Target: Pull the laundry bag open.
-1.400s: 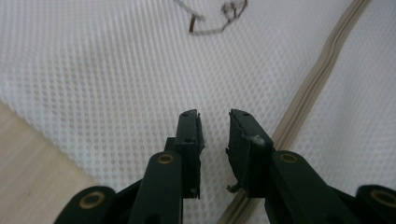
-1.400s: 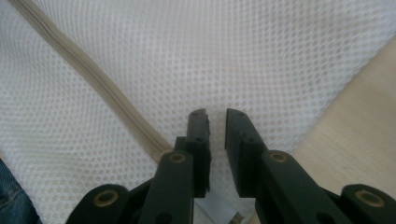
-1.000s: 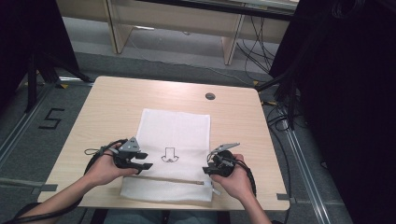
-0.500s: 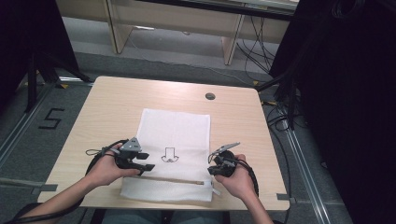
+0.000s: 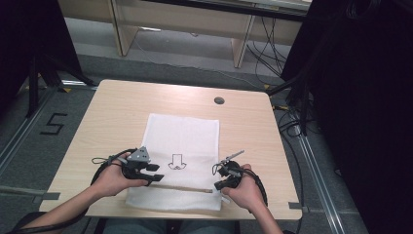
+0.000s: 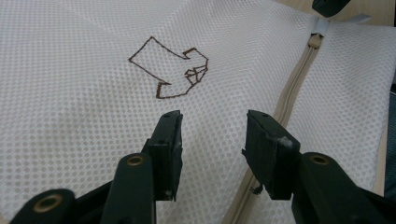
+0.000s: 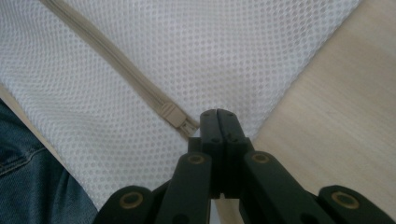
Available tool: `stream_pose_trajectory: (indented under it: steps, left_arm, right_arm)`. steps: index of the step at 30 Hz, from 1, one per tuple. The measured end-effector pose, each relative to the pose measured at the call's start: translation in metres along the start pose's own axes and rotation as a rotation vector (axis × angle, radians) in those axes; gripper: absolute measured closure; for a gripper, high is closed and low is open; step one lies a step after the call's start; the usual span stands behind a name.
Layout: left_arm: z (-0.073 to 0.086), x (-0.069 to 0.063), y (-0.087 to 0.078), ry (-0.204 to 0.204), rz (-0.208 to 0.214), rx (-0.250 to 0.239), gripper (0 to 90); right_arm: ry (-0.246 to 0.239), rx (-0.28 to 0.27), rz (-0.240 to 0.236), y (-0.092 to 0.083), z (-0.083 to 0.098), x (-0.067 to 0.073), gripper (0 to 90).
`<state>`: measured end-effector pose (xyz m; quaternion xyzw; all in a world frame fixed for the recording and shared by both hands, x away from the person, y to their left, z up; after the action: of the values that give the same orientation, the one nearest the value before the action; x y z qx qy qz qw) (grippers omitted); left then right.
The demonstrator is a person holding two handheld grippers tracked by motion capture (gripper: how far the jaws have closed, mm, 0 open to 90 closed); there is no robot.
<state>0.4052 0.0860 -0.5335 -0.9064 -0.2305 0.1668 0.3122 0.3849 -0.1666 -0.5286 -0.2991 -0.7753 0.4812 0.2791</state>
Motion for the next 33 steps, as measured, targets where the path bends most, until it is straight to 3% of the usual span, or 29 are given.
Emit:
stream_pose_trajectory:
  steps: [6,8,9,10,18,25,31,33]
  left_arm:
    - [-0.009,-0.01,0.008,0.038,0.012,-0.015,58.5]
    - [-0.013,-0.013,0.01,0.059,0.019,-0.022,59.1]
    - [-0.014,-0.015,0.011,0.055,0.023,-0.023,59.5]
    - [-0.015,-0.015,0.011,0.076,0.022,-0.017,59.6]
    - [-0.027,-0.031,0.024,0.111,0.056,-0.016,60.7]
    - [-0.044,-0.051,0.043,0.16,0.1,-0.021,60.7]
    - [-0.051,-0.065,0.059,0.189,0.129,-0.017,59.8]
    - [-0.051,-0.068,0.064,0.202,0.136,-0.007,59.6]
  right_arm:
    - [0.009,0.047,-0.028,0.006,0.004,0.004,90.0]
    - [0.025,0.066,-0.024,0.008,0.005,0.006,90.0]
    - [0.001,0.057,-0.008,0.009,0.005,0.004,90.0]
    - [0.016,0.065,-0.011,0.009,0.005,0.005,90.0]
    - [0.007,0.102,0.02,0.017,0.006,0.005,90.0]
    - [0.023,0.088,-0.004,0.016,0.006,0.005,90.0]
    - [0.028,0.087,-0.01,0.017,0.006,0.003,90.0]
    - [0.05,0.094,-0.009,0.016,0.006,0.004,90.0]
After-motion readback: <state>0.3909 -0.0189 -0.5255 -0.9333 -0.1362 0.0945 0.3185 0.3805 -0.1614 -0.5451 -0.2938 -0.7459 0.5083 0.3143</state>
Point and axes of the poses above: each handheld gripper's, and its own axes: y roughly forward along the jaws, z roughly out of its underside, x roughly to its left, the point moved 7 cm from there along y, roughly forward along the jaws, and after that the axes turned 2 degrees about -y, right-handed, at the moved point
